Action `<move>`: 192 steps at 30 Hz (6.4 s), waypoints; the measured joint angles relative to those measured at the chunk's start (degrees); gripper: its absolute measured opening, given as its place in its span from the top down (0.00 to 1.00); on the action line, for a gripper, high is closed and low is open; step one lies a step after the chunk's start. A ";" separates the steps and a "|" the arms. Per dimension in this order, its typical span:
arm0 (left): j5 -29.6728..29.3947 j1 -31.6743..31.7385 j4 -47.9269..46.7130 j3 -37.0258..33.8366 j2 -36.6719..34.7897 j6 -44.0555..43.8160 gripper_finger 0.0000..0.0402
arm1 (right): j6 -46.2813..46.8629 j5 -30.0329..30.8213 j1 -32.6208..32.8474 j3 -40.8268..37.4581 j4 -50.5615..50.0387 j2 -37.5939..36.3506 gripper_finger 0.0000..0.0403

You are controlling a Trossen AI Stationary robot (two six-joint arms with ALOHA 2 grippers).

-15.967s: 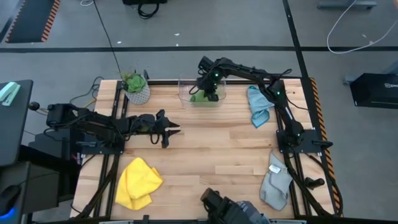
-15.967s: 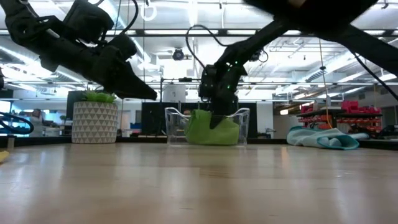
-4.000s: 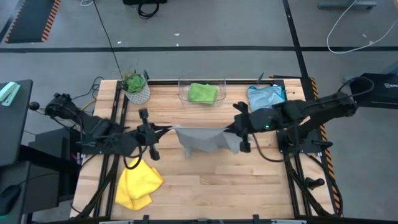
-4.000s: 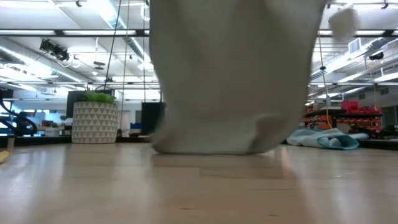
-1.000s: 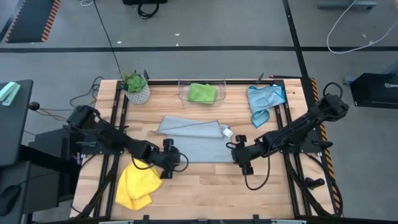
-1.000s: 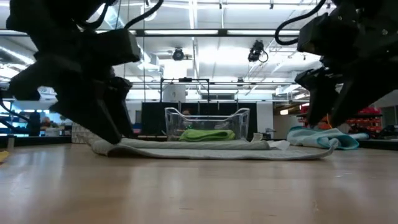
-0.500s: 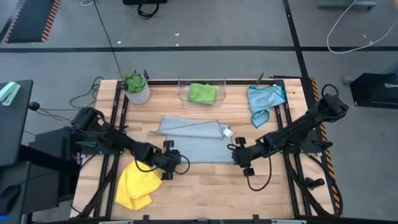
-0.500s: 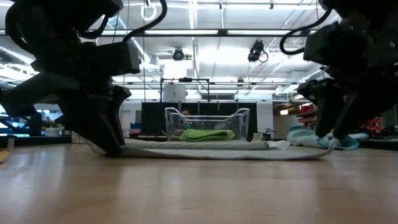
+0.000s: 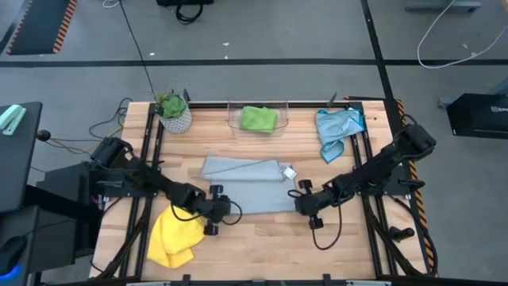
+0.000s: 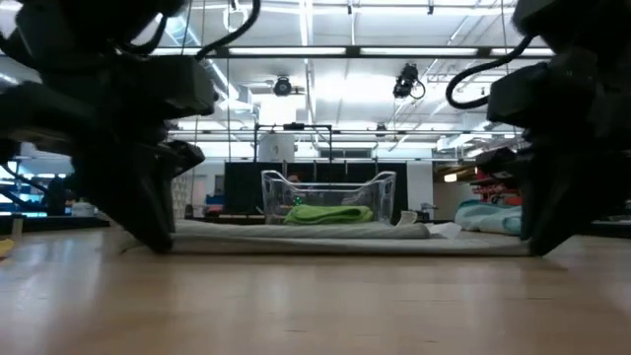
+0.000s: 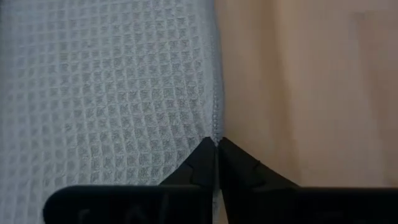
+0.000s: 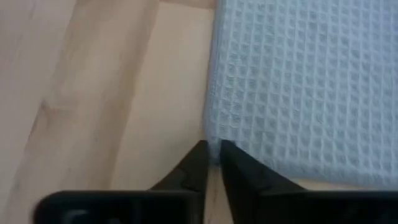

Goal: Fold microfiber towels
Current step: Fold the gray microfiber cloth

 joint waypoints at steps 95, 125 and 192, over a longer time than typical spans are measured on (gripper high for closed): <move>2.24 21.32 -31.42 -3.69 -25.75 5.34 0.98 | 3.42 -11.88 -34.90 3.37 8.39 -5.59 0.99; -25.58 29.06 -30.67 8.66 -22.17 6.28 0.99 | -10.78 24.19 -32.91 16.31 -21.23 -19.48 0.99; -32.03 10.31 -29.41 8.66 -16.17 -3.01 0.98 | 7.11 -1.36 -27.69 22.22 -31.57 -3.70 0.44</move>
